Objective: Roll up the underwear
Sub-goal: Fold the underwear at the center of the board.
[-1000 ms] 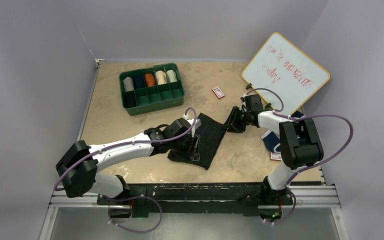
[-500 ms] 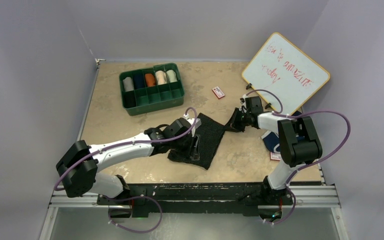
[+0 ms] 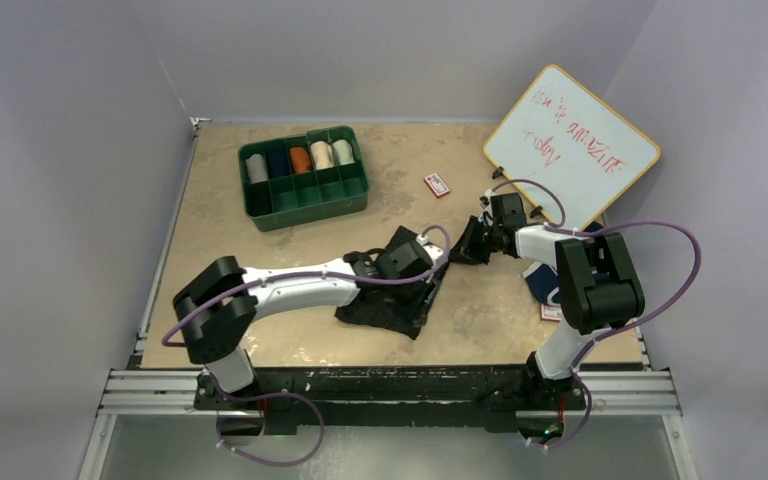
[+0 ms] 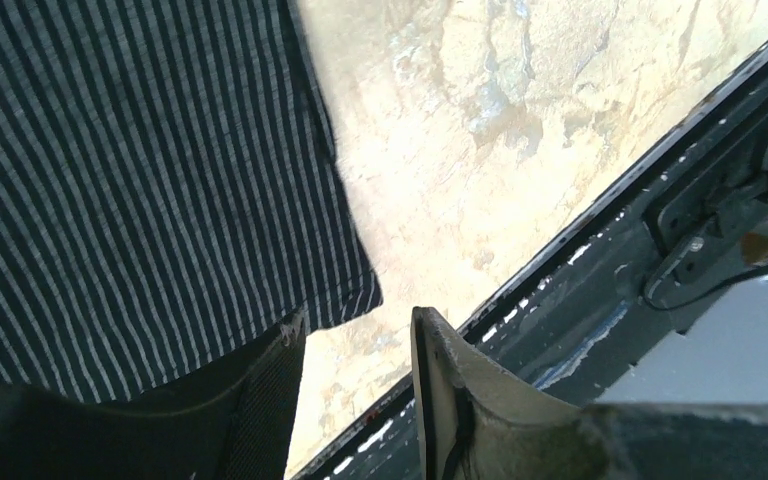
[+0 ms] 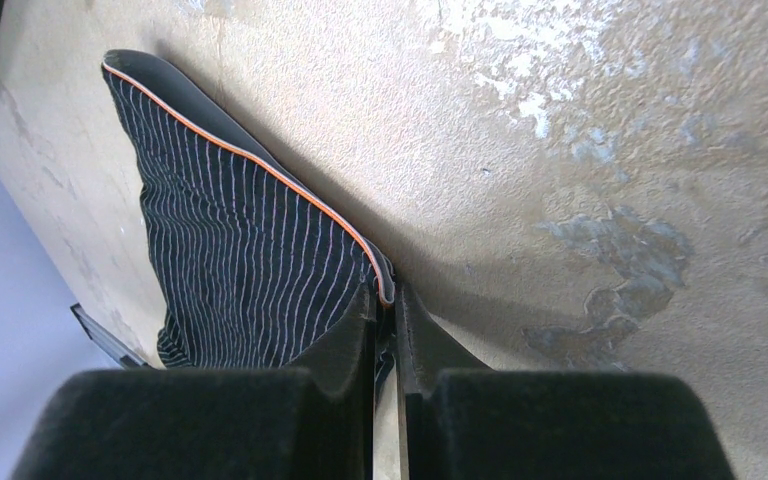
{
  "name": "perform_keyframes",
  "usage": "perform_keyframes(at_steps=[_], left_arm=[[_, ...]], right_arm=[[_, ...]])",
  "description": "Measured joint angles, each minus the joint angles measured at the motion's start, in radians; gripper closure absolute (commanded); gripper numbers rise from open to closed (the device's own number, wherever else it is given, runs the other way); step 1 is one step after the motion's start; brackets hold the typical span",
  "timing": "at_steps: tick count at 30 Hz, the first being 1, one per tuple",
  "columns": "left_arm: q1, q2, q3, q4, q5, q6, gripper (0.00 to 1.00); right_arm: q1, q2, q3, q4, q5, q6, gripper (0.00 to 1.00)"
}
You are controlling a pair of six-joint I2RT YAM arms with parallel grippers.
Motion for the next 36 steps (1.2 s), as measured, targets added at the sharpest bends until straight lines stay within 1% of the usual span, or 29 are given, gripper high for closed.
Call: perform_keyframes(at_steps=[4, 10, 17, 26, 31, 36], left_arm=[[-0.067, 0.078, 0.085, -0.050, -0.047, 0.019, 0.59], [-0.140, 0.145, 0.143, -0.104, -0.109, 0.021, 0.61], [-0.162, 0.222, 0.181, -0.155, -0.205, 0.022, 0.62], [-0.194, 0.284, 0.226, -0.197, -0.285, 0.044, 0.65], [-0.215, 0.300, 0.241, -0.217, -0.336, 0.043, 0.71], [-0.227, 0.307, 0.250, -0.230, -0.375, 0.040, 0.82]], right_arm=[[0.000, 0.000, 0.000, -0.002, 0.000, -0.001, 0.95], [0.000, 0.000, 0.000, -0.002, 0.000, -0.001, 0.95], [0.000, 0.000, 0.001, -0.005, 0.000, -0.002, 0.95], [0.000, 0.000, 0.003, -0.012, 0.001, -0.004, 0.96], [0.000, 0.000, 0.006, -0.018, 0.001, -0.006, 0.96], [0.000, 0.000, 0.011, -0.031, 0.002, -0.009, 0.96]])
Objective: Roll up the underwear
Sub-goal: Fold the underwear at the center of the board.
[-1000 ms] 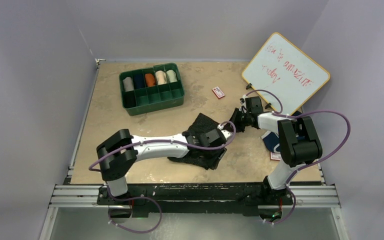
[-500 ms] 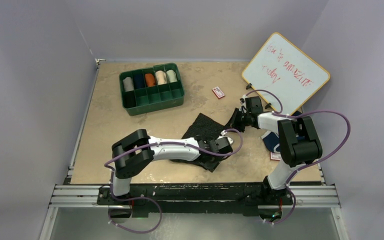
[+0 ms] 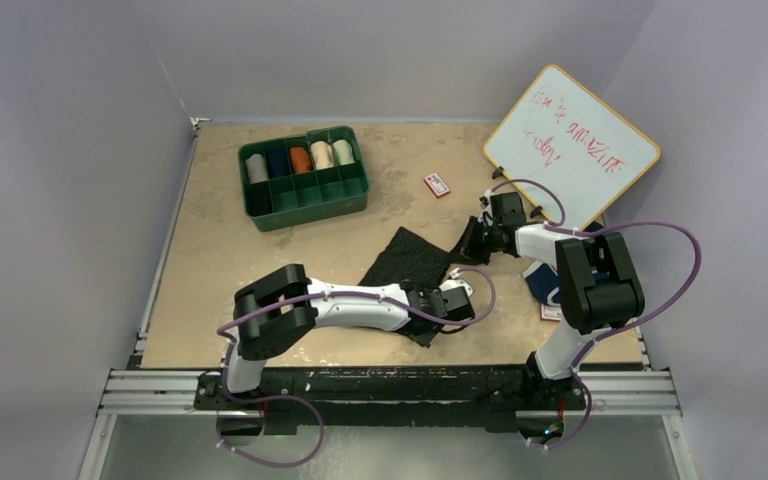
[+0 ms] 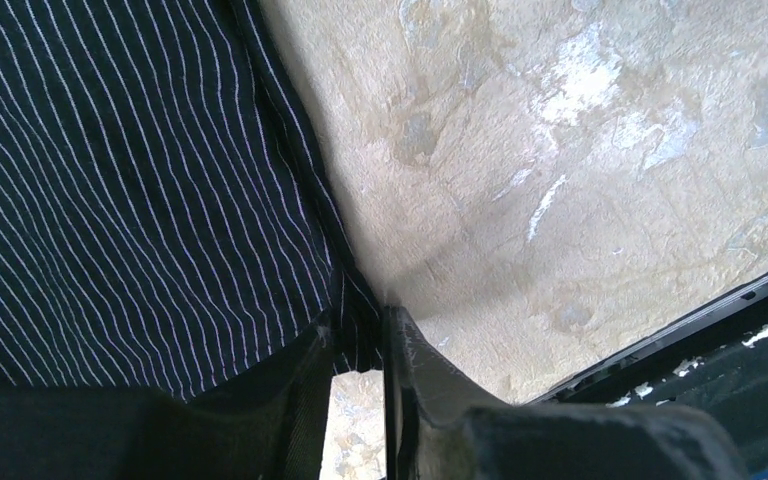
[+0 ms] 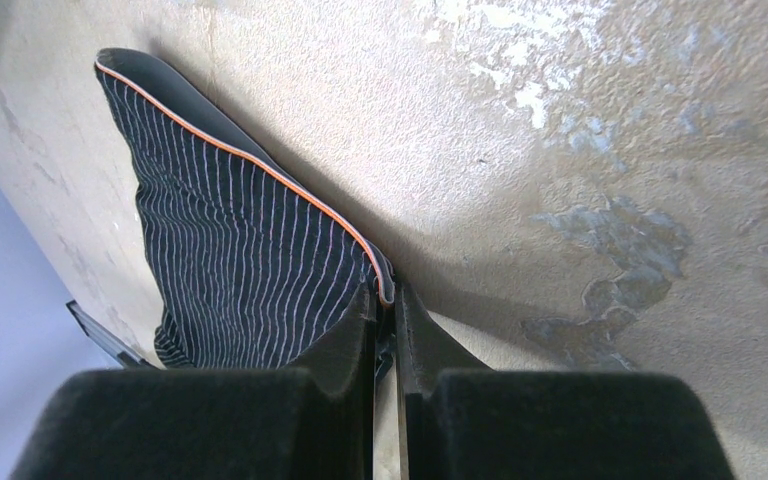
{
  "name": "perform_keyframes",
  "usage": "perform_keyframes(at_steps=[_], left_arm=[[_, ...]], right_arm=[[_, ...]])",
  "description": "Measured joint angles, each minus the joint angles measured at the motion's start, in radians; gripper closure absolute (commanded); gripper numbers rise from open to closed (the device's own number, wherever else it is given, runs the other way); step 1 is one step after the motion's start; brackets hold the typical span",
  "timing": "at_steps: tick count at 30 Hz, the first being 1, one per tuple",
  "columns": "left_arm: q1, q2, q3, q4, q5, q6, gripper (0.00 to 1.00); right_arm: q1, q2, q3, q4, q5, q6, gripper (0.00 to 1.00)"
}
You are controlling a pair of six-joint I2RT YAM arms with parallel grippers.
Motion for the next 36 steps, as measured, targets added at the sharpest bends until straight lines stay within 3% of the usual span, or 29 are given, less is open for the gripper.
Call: perform_keyframes(at_steps=[7, 20, 28, 36], left_arm=[[-0.014, 0.010, 0.013, -0.019, -0.040, -0.001, 1.00], [-0.002, -0.079, -0.021, 0.014, 0.026, -0.005, 1.00], [0.072, -0.253, -0.146, 0.156, 0.158, -0.044, 1.00], [0.111, -0.311, -0.272, 0.271, 0.237, -0.102, 1.00]], right_arm=[[0.000, 0.000, 0.006, -0.017, 0.001, -0.004, 0.96], [0.000, -0.009, 0.078, -0.163, 0.024, -0.064, 0.97], [0.000, -0.098, 0.156, -0.319, 0.108, -0.103, 0.97], [0.000, -0.122, 0.233, -0.425, 0.124, -0.118, 0.99]])
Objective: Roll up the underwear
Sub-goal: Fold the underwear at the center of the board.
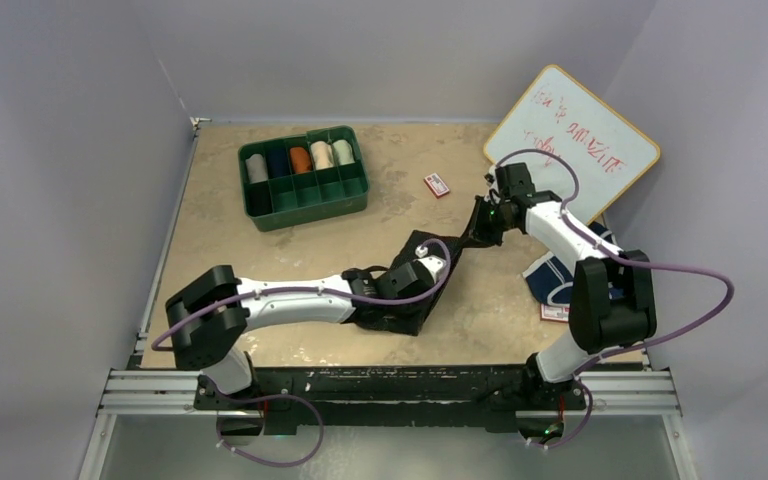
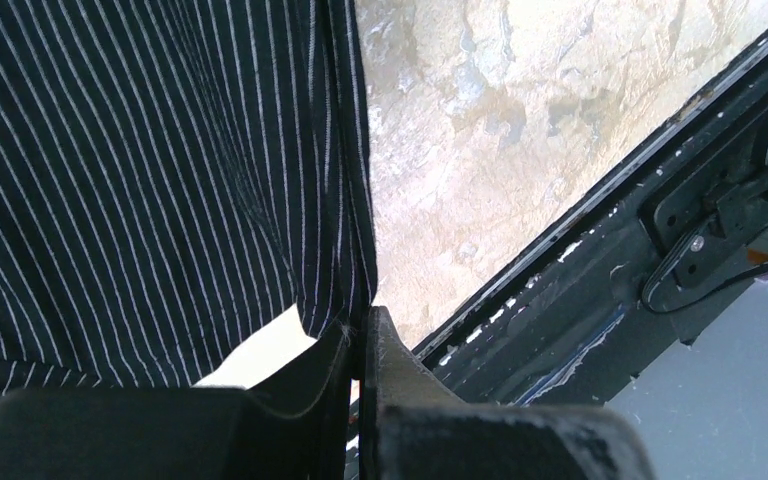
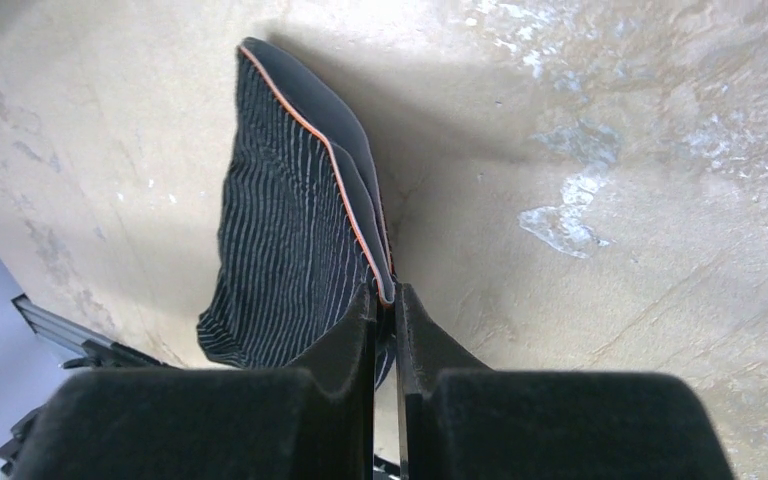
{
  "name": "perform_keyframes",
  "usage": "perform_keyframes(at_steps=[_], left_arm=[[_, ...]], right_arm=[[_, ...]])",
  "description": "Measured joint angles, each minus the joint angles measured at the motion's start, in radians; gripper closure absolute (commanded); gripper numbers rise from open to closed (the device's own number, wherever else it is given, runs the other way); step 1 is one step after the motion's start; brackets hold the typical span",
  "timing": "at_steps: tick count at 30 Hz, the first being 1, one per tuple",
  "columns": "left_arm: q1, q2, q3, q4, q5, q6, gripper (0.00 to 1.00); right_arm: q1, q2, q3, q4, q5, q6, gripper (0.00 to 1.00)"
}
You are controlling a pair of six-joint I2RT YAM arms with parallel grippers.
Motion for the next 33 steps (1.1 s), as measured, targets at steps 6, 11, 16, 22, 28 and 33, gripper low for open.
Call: perform_keyframes(at_steps=[6, 11, 16, 22, 28, 33], left_arm=[[0.069, -0.077, -0.100, 0.085, 0.063, -0.036, 1.00], [0.126, -0.113, -0.144, 0.140, 0.114, -0.039, 1.00], [0.172, -0.113, -0.178, 0.183, 0.157, -0.039, 1.00], [0.259, -0.114, -0.235, 0.237, 0.213, -0.042, 1.00], [0.312, -0.114, -0.254, 0.267, 0.248, -0.042, 1.00], [0.343, -0.114, -0.282, 0.301, 0.265, -0.042, 1.00]], right_arm=[[0.001, 0.034, 0.074, -0.037, -0.045, 0.004, 1.00], [0.001, 0.123, 0.141, -0.045, -0.088, 0.018, 1.00], [0.002, 0.209, 0.233, -0.098, -0.093, 0.045, 1.00], [0.032, 0.262, 0.325, -0.146, -0.084, 0.085, 1.00], [0.091, 0.325, 0.436, -0.174, -0.029, 0.132, 1.00], [0.142, 0.410, 0.565, -0.227, 0.031, 0.158, 1.00]])
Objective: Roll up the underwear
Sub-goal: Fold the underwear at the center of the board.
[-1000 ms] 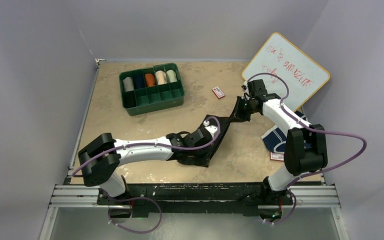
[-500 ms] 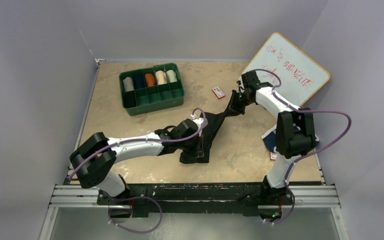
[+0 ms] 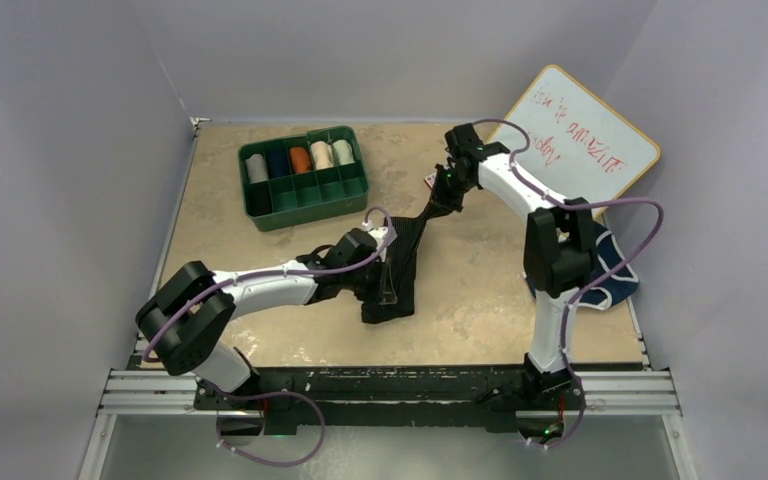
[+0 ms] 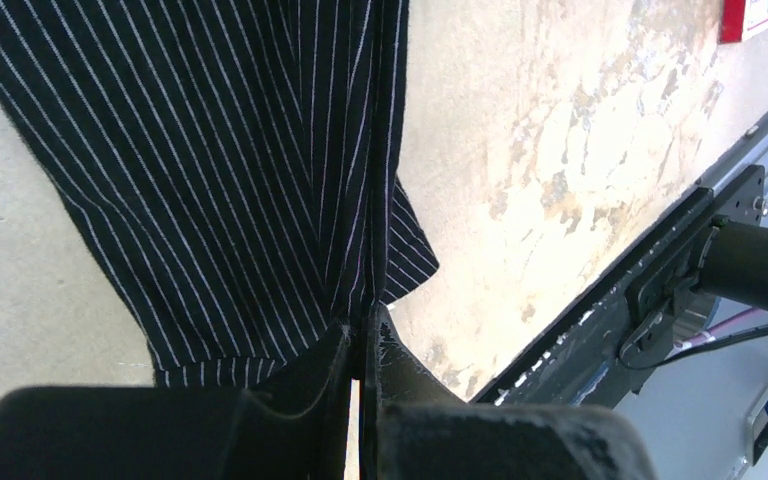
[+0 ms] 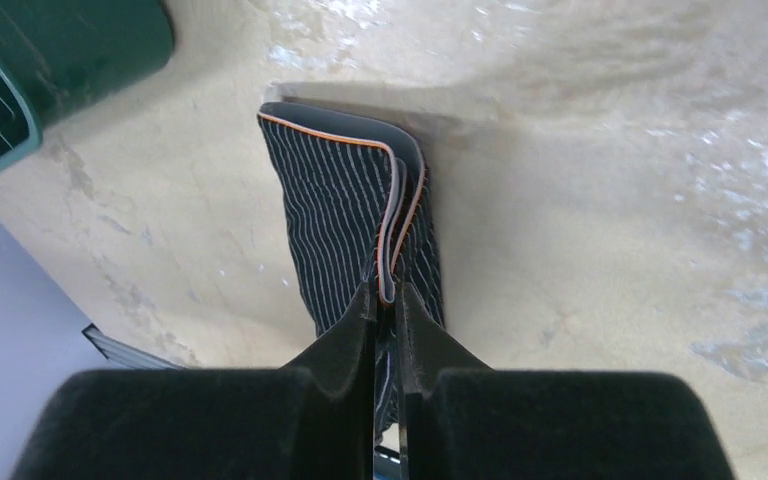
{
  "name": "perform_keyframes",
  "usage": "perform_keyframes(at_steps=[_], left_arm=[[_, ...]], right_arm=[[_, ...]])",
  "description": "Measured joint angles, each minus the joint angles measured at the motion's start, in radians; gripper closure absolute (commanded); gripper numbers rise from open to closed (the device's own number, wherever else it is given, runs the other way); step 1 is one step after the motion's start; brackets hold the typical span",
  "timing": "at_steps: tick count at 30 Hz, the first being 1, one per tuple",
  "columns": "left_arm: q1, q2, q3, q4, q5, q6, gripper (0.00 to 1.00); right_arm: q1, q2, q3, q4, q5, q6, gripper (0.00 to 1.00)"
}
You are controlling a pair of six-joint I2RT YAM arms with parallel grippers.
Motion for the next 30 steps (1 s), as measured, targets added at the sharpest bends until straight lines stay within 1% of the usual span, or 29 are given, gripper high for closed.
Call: perform_keyframes(at_steps=[8, 15, 22, 30], left_arm=[[0.038, 0.000, -0.061, 0.067, 0.001, -0.021, 1.00], [0.062, 0.000, -0.095, 0.112, -0.005, -0.046, 1.00], [0.075, 0.000, -0.118, 0.127, -0.016, -0.064, 1.00], [0.086, -0.006, -0.142, 0.137, -0.028, -0.072, 1.00]], right_arm=[[0.073, 0.177, 0.256, -0.112, 0.090, 0.017, 1.00], [0.117, 0.293, 0.422, -0.182, 0.133, 0.032, 1.00], [0.153, 0.354, 0.500, -0.204, 0.152, 0.055, 0.99], [0.177, 0.396, 0.523, -0.183, 0.165, 0.089, 0.94]])
